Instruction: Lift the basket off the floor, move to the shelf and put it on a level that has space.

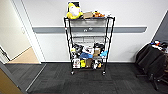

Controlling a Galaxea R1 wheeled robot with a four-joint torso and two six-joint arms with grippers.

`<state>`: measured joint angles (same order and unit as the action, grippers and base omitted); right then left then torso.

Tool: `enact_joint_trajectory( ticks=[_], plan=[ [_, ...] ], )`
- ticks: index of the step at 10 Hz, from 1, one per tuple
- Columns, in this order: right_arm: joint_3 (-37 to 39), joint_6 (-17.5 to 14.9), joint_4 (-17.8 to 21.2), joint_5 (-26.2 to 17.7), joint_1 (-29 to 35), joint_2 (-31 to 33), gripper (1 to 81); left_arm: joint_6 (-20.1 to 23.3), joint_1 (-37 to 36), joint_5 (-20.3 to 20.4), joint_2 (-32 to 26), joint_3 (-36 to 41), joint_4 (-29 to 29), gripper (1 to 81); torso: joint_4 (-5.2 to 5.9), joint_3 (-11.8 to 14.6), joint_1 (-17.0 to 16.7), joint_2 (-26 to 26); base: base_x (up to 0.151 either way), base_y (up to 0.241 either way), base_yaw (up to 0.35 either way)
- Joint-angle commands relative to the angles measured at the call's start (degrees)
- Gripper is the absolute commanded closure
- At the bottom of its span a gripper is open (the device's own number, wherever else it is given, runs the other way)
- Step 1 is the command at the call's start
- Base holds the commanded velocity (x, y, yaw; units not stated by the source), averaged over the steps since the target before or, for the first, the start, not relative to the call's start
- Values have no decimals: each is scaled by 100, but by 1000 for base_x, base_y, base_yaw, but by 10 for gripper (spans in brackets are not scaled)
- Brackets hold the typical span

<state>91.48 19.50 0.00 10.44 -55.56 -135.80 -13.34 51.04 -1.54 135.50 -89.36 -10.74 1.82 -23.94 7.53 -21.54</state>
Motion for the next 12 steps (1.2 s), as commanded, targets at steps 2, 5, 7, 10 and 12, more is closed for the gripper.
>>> enact_joint_trajectory(
  ticks=[2, 5, 7, 10, 12],
  plan=[
    [-474, 45, -79, 152, 647, 51, 811, 15, -635, -31, -31, 445, -86, 811, 0, 0, -498, 772, 0, 0, 0],
    [-544, 45, -79, 152, 647, 85, 811, 15, -635, -31, -93, 559, -78, 811, 0, 0, -753, 1364, 0, 0, 0],
    [-755, 36, -79, 169, 664, 182, 811, 24, -635, -13, -259, 788, -69, 811, 0, 2, -647, 1117, 0, 0, 0],
    [-905, 36, -105, 257, 647, 244, 811, -2, -635, 145, -462, 955, -86, 811, 0, 480, -669, 1204, 0, 0, 0],
    [-966, 45, -105, 257, 647, 270, 811, -2, -635, 171, -470, 981, -95, 811, 0, 713, -673, 1185, 0, 0, 0]
  ],
)
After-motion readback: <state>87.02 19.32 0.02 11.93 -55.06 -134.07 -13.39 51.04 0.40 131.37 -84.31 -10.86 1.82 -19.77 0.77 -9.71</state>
